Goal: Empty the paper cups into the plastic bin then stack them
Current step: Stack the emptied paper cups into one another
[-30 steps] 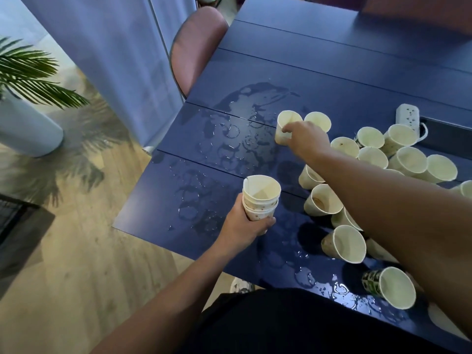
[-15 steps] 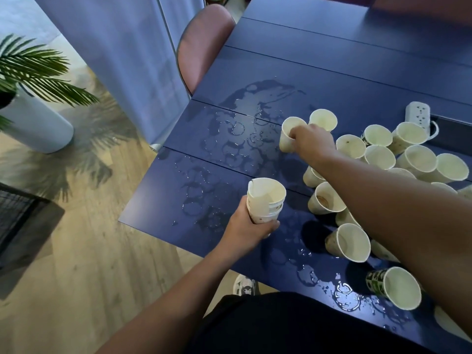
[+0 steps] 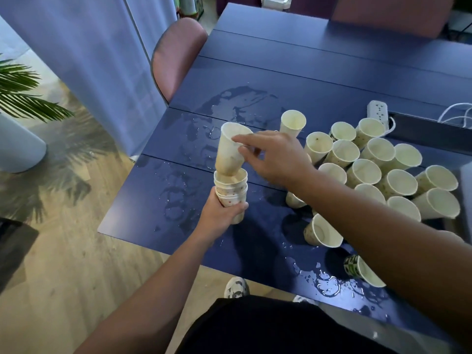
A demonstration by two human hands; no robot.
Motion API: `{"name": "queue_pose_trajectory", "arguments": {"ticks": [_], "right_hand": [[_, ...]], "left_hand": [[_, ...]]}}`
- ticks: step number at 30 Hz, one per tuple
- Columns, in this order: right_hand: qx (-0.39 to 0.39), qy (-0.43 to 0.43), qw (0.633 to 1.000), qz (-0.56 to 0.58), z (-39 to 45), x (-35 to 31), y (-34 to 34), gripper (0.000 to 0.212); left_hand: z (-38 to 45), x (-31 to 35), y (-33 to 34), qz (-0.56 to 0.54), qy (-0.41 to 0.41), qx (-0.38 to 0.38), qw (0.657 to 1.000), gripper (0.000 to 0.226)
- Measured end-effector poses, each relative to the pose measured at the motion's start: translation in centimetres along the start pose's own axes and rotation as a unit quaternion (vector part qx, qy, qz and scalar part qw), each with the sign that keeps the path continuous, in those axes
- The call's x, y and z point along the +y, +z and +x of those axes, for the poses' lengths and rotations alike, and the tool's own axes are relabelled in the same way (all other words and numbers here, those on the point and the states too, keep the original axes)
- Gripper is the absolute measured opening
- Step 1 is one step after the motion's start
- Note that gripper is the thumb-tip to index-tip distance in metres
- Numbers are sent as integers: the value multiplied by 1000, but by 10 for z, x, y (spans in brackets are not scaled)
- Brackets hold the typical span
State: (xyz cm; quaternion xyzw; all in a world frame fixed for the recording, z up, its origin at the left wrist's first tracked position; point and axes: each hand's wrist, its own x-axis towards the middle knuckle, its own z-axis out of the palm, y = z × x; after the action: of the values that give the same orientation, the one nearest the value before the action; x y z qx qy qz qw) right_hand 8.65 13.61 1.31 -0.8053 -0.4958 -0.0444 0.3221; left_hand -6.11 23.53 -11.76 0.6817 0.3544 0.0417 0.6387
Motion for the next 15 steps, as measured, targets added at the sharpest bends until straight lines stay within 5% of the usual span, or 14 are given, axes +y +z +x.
{"name": "queue_pose_trajectory", "arguments": {"ticks": [11, 15], "right_hand": [[-216, 11, 976, -13, -22, 6, 11, 25], [-180, 81, 977, 78, -4, 10, 1, 25]], "left_hand": [[11, 14, 3, -14, 48, -5, 999, 60], [16, 14, -3, 1, 52, -2, 999, 63]]}}
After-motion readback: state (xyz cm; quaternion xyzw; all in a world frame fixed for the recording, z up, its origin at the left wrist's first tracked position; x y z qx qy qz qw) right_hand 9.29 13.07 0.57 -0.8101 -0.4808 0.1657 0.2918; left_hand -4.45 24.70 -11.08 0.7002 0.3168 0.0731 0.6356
